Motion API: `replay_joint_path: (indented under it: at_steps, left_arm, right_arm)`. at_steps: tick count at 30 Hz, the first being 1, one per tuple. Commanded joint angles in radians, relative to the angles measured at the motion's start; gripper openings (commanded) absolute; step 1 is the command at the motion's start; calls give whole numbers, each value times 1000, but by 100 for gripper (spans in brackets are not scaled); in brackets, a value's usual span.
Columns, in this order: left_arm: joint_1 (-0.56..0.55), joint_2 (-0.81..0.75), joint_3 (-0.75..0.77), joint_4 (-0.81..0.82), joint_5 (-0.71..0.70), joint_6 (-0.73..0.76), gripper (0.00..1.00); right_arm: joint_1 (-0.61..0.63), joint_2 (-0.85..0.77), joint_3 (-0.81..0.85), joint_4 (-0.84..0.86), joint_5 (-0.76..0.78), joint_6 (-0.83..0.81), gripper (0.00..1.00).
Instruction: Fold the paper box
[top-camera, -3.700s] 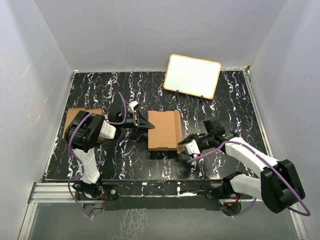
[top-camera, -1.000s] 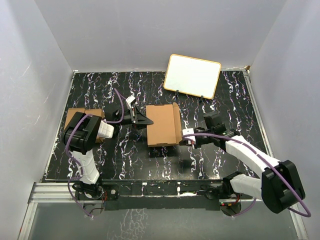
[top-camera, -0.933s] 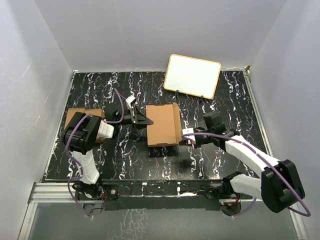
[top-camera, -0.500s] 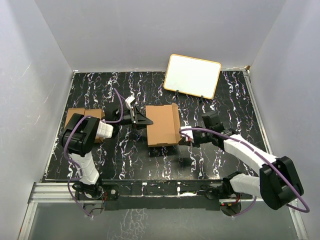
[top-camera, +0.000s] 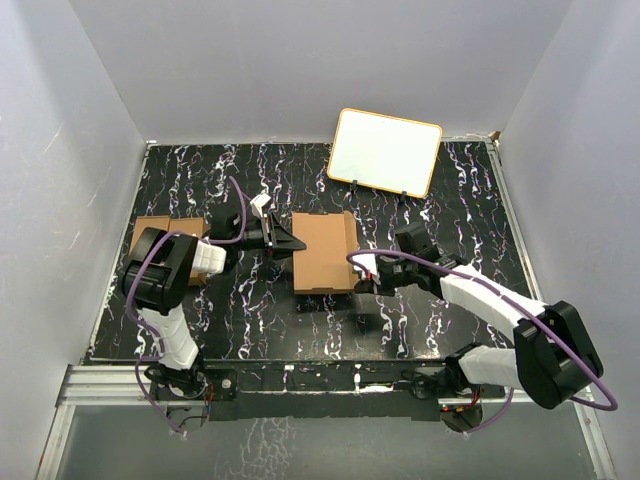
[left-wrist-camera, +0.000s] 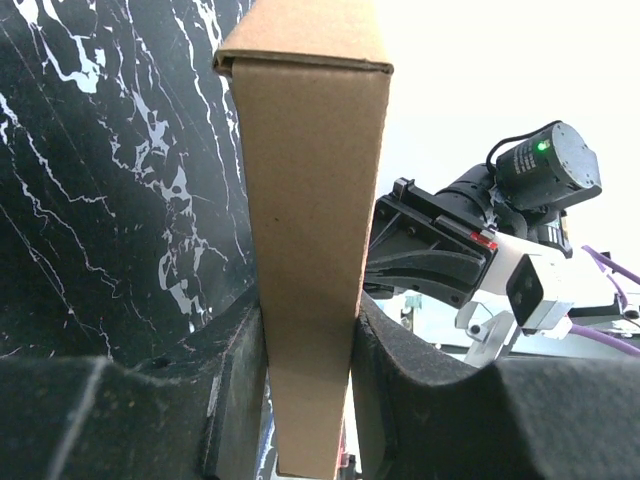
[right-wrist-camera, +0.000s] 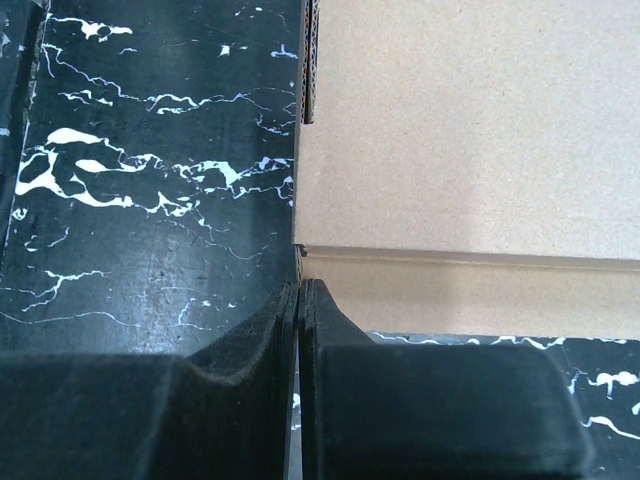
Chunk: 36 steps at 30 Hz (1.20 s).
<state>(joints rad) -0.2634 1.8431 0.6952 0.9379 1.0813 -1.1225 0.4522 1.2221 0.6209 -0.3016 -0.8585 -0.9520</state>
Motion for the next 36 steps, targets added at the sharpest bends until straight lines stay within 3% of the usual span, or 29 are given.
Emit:
replay_joint_path:
  at_steps: [1, 7, 12, 17, 29, 36]
  left_arm:
    - [-4, -74, 34, -89, -17, 81, 0]
    - [-16, -98, 57, -233, -56, 184, 0]
    - [-36, -133, 122, -490, -120, 359, 0]
    - [-50, -157, 154, -621, -163, 442, 0]
    - [-82, -189, 177, -733, -274, 490, 0]
    - [-106, -196, 167, -714, -298, 468, 0]
  right_arm:
    - [38, 18, 69, 85, 14, 55, 8]
    - [66, 54, 97, 91, 56, 109, 8]
    - [83, 83, 95, 132, 107, 157, 8]
    - [90, 105, 81, 182, 124, 202, 8]
    - [129, 132, 69, 261, 106, 274, 8]
    - [134, 176, 78, 284, 142, 324, 8]
